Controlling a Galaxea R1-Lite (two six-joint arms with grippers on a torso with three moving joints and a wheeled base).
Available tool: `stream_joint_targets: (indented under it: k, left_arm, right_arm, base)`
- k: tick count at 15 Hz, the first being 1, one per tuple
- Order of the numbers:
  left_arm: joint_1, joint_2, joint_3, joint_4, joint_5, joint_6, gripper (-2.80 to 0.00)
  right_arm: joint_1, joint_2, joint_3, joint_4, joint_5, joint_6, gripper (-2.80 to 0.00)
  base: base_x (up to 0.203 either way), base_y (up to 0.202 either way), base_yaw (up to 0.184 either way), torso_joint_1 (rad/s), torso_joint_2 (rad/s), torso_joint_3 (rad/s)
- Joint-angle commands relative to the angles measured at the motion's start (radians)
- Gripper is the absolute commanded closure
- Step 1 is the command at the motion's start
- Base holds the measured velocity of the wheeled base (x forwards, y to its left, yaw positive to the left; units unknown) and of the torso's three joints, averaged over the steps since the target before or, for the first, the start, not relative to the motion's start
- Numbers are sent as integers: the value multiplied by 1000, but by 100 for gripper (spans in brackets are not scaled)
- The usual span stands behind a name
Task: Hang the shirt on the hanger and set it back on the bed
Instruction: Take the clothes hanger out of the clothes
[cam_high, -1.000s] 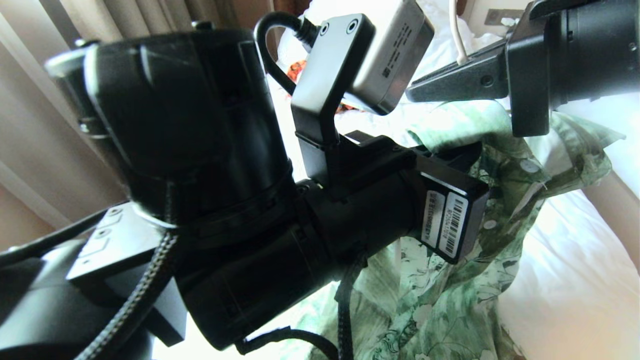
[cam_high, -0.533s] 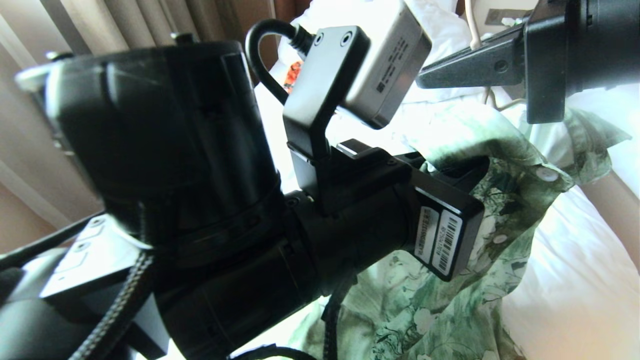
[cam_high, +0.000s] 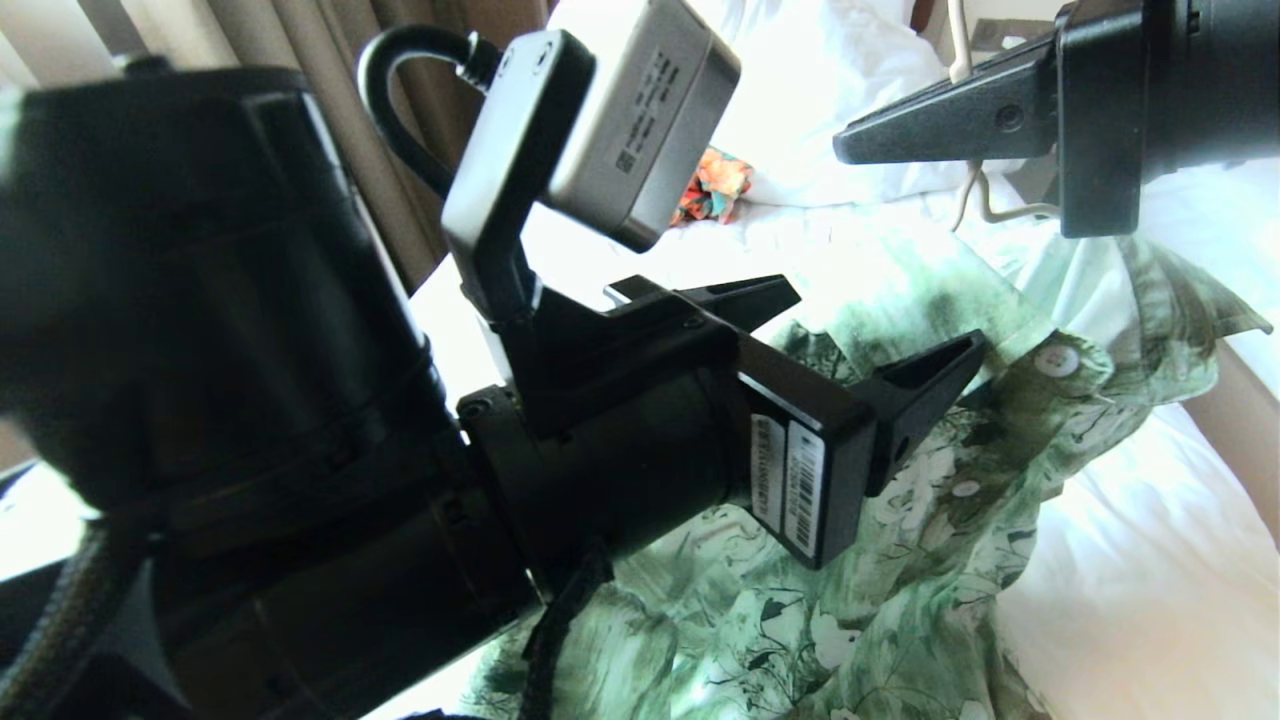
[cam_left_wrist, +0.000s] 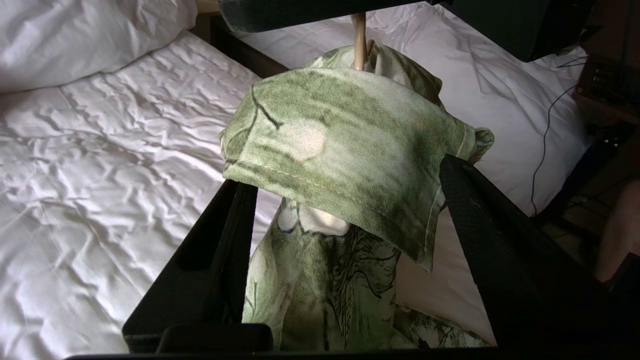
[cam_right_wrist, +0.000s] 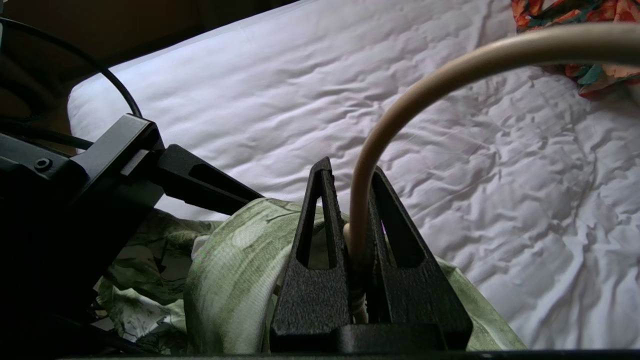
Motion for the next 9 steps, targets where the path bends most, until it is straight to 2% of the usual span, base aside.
stream_joint_targets:
  k: [1,9]
  left_arm:
    - [7,-42,32,-5,4,0,-280]
    - [76,-137,59,1,12,5,-280]
  right_arm:
    - [-2,0,-1,5,-2,-2,0]
    - [-5,8,-1,-6,-31,-5,0]
  base:
    - [0,0,0,0,0,0]
    - [0,0,0,0,0,0]
